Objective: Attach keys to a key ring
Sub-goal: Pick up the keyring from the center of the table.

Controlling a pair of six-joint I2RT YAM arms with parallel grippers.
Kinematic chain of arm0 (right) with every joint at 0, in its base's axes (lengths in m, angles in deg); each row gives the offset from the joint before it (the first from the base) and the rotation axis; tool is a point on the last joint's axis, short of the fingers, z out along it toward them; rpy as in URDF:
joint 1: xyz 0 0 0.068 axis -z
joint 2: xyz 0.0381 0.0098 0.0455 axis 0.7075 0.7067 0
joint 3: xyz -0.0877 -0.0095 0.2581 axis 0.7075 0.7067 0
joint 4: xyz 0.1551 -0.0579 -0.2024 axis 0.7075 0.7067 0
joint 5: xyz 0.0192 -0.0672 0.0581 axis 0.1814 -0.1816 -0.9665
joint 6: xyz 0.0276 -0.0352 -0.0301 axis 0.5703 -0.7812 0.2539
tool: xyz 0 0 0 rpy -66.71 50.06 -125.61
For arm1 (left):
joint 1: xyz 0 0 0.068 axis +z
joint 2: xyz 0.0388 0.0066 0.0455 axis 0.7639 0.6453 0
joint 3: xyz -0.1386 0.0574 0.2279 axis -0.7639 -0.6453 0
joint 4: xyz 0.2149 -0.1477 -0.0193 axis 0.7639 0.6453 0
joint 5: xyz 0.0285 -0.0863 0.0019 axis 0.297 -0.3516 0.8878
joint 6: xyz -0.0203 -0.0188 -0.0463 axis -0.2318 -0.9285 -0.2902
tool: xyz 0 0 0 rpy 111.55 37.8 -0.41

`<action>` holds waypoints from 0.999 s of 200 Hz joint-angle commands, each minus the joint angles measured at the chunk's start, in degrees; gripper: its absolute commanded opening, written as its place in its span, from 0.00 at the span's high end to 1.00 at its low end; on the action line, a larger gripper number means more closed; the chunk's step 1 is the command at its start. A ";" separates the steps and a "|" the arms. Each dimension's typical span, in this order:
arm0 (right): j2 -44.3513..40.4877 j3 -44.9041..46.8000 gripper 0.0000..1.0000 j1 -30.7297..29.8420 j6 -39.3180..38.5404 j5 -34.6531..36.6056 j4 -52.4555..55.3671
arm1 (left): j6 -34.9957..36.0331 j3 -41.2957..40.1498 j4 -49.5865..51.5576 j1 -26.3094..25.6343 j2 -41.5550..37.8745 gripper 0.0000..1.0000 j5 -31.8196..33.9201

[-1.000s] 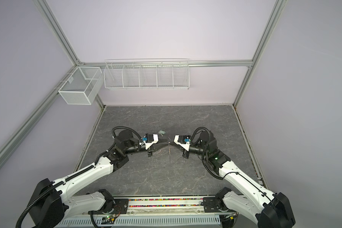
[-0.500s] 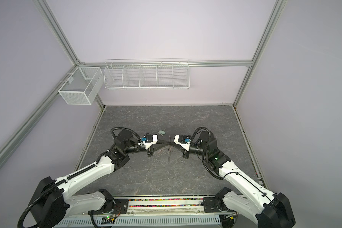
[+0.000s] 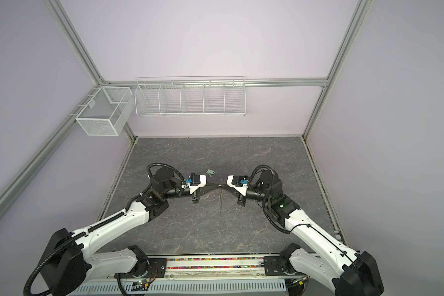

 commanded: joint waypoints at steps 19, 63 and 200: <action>-1.32 -3.35 0.75 0.13 -5.02 5.61 7.63 | 5.43 9.05 16.66 -1.43 0.63 1.00 2.12; -5.45 -1.20 0.67 0.12 -10.02 13.09 9.89 | 11.33 24.37 45.18 -3.62 4.64 1.00 9.96; -2.92 -1.06 0.70 0.08 -9.35 6.53 8.50 | 11.45 41.53 65.66 -7.92 13.10 1.00 18.85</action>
